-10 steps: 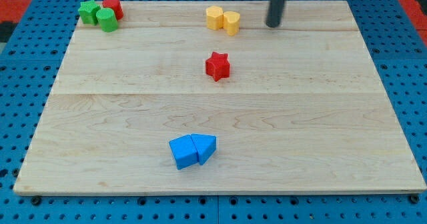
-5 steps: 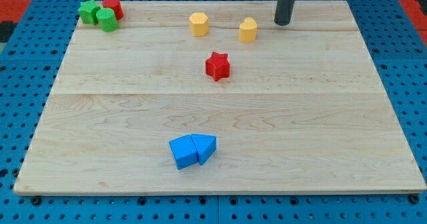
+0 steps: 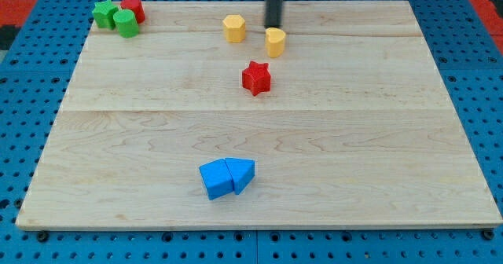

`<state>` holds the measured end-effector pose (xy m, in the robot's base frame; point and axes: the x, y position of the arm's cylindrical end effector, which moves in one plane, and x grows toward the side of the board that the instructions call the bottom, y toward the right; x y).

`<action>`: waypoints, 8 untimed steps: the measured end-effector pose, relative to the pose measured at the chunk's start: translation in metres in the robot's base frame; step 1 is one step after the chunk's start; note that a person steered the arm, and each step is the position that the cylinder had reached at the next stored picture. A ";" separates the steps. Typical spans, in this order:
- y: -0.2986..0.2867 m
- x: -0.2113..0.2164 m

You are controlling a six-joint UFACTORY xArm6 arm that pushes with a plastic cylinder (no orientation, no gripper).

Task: Separate the yellow blocks from each other

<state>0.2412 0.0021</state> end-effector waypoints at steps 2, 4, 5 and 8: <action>-0.010 0.013; -0.045 0.039; -0.053 0.057; -0.181 0.081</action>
